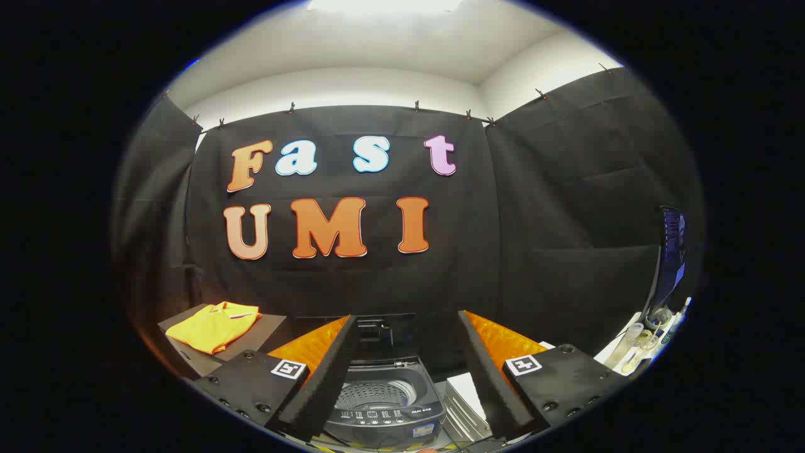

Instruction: Put the clothes into the washing machine and then close the washing machine lid.

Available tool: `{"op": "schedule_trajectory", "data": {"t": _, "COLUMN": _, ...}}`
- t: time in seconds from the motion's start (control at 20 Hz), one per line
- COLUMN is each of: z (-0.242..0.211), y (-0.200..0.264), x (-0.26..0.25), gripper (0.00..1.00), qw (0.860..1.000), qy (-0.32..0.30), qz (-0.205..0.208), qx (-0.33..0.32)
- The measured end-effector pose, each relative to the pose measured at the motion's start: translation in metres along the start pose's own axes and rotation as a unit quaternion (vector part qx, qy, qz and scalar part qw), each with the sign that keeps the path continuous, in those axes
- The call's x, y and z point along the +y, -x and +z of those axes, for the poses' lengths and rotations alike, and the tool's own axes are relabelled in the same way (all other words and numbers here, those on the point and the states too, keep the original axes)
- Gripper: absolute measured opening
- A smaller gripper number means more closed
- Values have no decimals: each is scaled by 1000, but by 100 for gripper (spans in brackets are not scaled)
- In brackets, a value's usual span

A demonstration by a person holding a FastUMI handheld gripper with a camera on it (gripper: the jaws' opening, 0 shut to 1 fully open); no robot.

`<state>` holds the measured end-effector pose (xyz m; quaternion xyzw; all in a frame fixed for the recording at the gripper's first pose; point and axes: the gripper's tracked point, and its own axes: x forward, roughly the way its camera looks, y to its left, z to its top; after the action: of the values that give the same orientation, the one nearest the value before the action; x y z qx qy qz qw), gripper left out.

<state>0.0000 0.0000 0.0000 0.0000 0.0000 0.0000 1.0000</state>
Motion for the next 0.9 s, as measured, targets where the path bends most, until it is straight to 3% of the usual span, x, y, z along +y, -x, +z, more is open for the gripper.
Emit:
{"op": "schedule_trajectory", "data": {"t": 0.45, "z": 9, "y": 1, "x": 49, "gripper": 99, "qw": 1000, "qy": 9, "qz": -19, "qx": -10}}
{"op": "schedule_trajectory", "data": {"t": 0.9, "z": 6, "y": 2, "x": 59, "gripper": 99, "qw": 999, "qy": 1, "qz": -30, "qx": -12}}
